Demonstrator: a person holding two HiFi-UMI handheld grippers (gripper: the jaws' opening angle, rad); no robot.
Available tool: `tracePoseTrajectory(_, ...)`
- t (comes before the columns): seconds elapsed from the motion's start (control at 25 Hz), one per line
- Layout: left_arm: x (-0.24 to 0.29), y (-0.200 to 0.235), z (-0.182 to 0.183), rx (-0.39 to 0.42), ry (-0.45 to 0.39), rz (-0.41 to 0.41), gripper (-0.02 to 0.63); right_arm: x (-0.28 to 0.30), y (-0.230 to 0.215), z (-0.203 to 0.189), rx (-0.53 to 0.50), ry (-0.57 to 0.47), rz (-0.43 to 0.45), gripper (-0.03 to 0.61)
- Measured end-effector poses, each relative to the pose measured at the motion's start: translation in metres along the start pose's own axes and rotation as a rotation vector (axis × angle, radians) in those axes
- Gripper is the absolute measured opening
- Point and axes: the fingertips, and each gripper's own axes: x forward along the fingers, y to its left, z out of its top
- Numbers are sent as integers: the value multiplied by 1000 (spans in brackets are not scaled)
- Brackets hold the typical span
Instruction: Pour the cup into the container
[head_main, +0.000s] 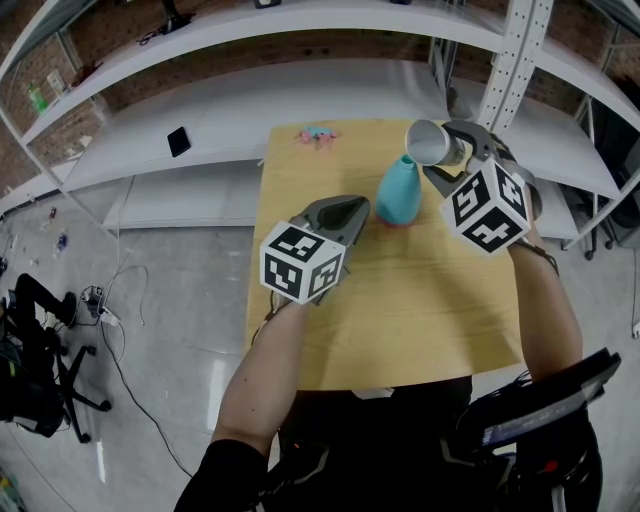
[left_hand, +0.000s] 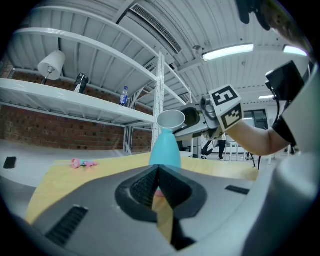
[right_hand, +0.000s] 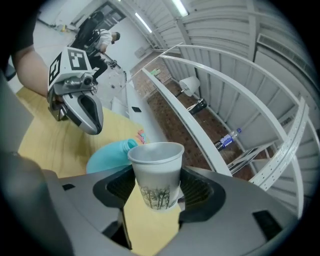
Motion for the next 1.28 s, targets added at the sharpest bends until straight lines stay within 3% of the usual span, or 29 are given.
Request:
tracePoseTrajectory(0.6,-1,3,-1,-9,13,20,0,-20,-15,-46,646,-206,131,285)
tracePoseTrajectory(0.96,0,5,0,-19,21,52,0,-32,-18,-99,770,-165,82,285)
tracePoseTrajectory(1.28,0,7,-1,-24,26,70,0,-24,-3,-146,983,-156,101,285)
